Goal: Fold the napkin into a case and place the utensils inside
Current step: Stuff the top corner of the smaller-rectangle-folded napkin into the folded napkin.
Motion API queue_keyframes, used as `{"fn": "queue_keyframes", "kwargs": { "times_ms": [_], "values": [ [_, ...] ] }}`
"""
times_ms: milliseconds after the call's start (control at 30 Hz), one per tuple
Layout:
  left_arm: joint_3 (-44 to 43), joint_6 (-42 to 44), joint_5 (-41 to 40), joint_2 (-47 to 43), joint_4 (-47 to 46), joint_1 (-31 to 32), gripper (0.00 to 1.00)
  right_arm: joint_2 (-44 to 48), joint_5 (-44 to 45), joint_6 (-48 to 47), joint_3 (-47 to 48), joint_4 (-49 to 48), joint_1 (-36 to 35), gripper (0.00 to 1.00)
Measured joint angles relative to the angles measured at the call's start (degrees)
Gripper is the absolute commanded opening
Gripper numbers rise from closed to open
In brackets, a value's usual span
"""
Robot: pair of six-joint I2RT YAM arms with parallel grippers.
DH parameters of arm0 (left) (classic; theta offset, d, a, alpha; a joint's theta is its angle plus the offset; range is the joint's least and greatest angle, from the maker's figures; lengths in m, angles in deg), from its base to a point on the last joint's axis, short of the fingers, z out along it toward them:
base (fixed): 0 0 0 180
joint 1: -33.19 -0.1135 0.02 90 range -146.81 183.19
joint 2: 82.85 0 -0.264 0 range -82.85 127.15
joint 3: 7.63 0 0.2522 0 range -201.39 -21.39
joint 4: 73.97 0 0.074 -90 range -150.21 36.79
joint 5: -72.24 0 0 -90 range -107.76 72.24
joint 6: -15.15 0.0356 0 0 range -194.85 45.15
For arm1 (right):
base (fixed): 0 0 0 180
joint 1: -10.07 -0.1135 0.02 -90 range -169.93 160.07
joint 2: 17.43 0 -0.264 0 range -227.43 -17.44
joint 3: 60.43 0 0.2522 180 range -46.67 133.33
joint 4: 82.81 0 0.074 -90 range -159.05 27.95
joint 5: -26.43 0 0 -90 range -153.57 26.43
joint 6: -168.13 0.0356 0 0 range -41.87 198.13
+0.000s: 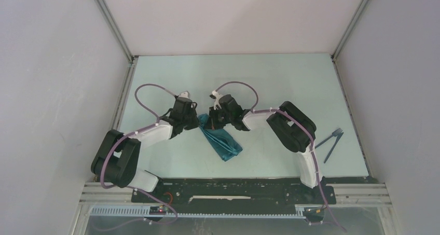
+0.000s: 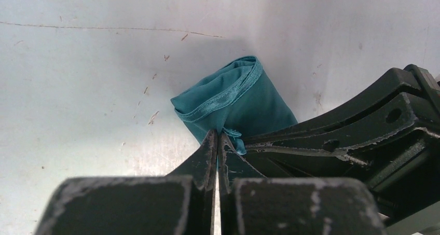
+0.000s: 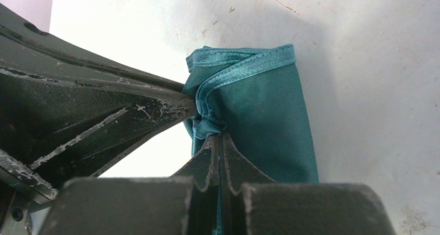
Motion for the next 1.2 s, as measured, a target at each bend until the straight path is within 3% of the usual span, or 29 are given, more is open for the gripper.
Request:
{"fn": "queue_keyframes", "kwargs": {
  "times_ms": [833,1200],
  "values": [
    [4.5,-0.2,0.3,-5.4,-3.0,-0.1,0.00,0.9,4.8,-5.9,0.3,1.1,-2.2,0.00],
    [7.2,-3.9,3.1,-4.7,-7.2,-0.5,0.00,-1.8,-2.5,-4.1,1.3,-3.5,-0.2,0.00]
  ]
}}
